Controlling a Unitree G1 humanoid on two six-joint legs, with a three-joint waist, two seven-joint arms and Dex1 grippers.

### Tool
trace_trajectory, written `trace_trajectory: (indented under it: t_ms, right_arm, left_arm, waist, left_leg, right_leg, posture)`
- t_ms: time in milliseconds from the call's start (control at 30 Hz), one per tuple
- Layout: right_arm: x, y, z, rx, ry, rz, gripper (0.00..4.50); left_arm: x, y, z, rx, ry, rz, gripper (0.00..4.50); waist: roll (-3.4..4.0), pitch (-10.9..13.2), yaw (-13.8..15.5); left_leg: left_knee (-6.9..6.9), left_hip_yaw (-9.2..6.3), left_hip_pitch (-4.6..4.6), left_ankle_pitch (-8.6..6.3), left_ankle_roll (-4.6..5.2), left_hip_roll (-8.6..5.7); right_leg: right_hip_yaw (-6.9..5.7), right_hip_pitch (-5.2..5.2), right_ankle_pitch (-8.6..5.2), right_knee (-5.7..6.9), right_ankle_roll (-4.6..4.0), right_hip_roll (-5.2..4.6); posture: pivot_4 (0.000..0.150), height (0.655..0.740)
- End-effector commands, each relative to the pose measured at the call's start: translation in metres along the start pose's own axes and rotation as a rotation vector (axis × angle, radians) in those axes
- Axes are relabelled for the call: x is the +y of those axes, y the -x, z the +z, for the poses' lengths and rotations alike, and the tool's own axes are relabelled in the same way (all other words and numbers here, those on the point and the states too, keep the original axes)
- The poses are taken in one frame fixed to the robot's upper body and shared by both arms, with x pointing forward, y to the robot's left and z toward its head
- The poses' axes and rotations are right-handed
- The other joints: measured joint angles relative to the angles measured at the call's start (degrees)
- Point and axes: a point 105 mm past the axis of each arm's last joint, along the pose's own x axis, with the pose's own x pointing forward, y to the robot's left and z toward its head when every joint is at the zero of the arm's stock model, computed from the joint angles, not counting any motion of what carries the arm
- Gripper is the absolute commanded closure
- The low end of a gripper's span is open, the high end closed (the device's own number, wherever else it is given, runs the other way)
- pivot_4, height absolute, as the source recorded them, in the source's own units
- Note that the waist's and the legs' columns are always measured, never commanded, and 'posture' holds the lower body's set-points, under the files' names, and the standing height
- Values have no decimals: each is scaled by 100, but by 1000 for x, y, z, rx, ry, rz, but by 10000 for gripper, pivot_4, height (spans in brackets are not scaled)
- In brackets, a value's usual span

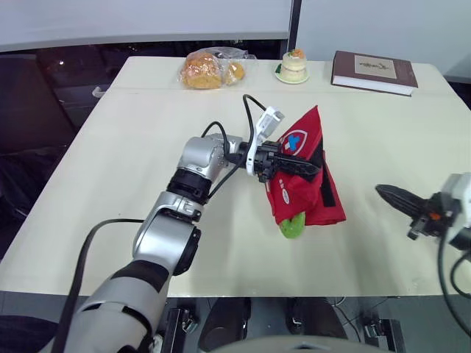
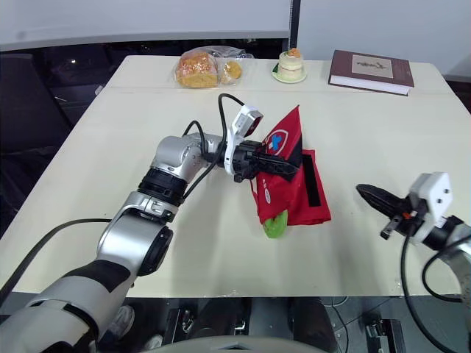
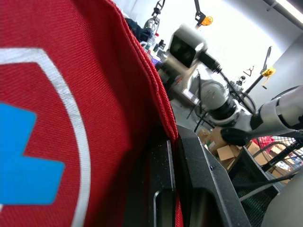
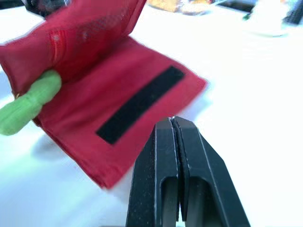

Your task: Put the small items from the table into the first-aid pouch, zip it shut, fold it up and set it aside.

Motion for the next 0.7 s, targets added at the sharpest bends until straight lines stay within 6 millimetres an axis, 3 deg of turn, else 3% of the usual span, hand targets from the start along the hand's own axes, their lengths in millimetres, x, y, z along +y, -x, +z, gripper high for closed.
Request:
trace_trajectory:
  t_ms: [33,100,133,200,267,300,333,467,500,633,700]
  right_arm:
    - [5,11,22,-52,64,26,44710]
    - [8,14,25,-53,76,41,44710]
    - [10,17,25,-43,82,50,40833]
    - [11,21,26,-30,86,53,37268]
    - [9,25,25,-20,85,42,28279]
    - [7,26,24,-9,88,36,23443]
    - [6,27,23,-3,87,30,21309]
    - [3,29,21,3,79,18,5232]
    - [3,29,21,2,78,16,157]
    - [3,30,21,-2,73,11,0]
    - [2,30,21,-3,74,9,0]
  left_arm:
    - [7,-11,-6,18,21,20,45000]
    - [11,-14,-11,31,28,33,45000]
    - [13,-16,-13,33,31,40,45000]
    - [15,-18,-15,38,30,46,45000]
    - [16,-19,-14,30,35,43,45000]
    - [18,-20,-15,31,36,49,38496]
    - [19,-21,-17,32,38,51,38282]
    - [20,-24,-20,37,25,44,24449]
    - [20,-24,-20,37,25,45,19160]
    - [21,-23,-20,35,7,50,592]
    - [21,-23,-19,30,4,45,213]
  waist:
    - [2,-1,11]
    - [2,-1,16]
    - [2,-1,17]
    - [2,-1,25]
    - [1,-1,27]
    - [1,-1,27]
    - [2,-1,26]
    - [1,0,25]
    - [1,0,25]
    - [2,-1,25]
    - [2,-1,25]
  left_leg:
    - [0,0,0,0,0,0]
    - [-1,-2,-4,0,0,0]
    - [0,-2,-5,0,0,0]
    - [0,-1,-6,0,0,-1]
    - [0,-1,-7,0,0,-2]
    - [0,0,-6,0,0,-2]
    - [1,-1,-6,0,0,-2]
    - [1,-1,-6,0,0,-2]
    - [1,-1,-7,0,0,-1]
    - [1,-1,-5,0,0,-1]
    - [1,-1,-5,0,0,-1]
  right_leg:
    - [0,0,-1,0,0,0]
    - [-2,-1,-1,-2,0,0]
    - [-2,-1,0,-2,1,-1]
    - [-1,0,0,-4,1,-2]
    - [-1,0,0,-6,1,-3]
    - [-1,0,0,-5,1,-4]
    - [-1,0,0,-5,1,-4]
    - [-1,0,0,-5,1,-3]
    - [-1,0,0,-5,1,-3]
    - [-1,0,0,-4,0,-3]
    - [-1,0,0,-4,0,-3]
  posture:
    - [1500,7289]
    - [1500,7289]
    - [1500,7289]
    - [1500,7289]
    - [1500,7289]
    - [1500,7289]
    - [1500,7289]
    - [1500,7289]
    - [1500,7289]
    - [1500,7289]
    - [1500,7289]
